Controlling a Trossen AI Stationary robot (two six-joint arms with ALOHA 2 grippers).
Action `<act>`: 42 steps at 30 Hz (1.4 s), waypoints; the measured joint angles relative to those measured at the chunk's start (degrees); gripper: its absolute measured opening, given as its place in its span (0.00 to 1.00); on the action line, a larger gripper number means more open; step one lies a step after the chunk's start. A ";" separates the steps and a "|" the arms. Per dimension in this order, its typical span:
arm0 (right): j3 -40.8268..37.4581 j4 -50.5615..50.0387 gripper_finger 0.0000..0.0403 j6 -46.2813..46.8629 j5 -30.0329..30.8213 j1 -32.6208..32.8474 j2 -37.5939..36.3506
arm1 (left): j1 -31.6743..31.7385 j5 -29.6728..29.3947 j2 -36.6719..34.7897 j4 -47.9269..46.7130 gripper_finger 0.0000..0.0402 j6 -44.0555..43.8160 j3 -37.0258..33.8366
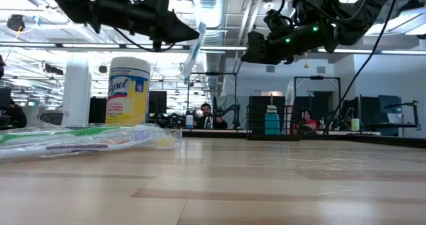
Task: Pick & Place toothbrushing station
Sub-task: Put the blue toothbrush into the black mesh organizer
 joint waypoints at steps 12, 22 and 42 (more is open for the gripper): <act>0.00 2.77 0.29 4.55 -15.47 -0.13 0.00 | 4.90 9.04 7.77 13.71 0.00 0.25 0.00; 0.02 8.61 0.29 9.49 -29.26 -0.11 0.02 | 4.68 11.78 7.97 15.61 0.00 2.88 0.00; 6.78 7.61 0.29 9.61 -31.51 1.68 4.68 | 2.47 11.73 7.97 17.53 0.00 4.45 0.00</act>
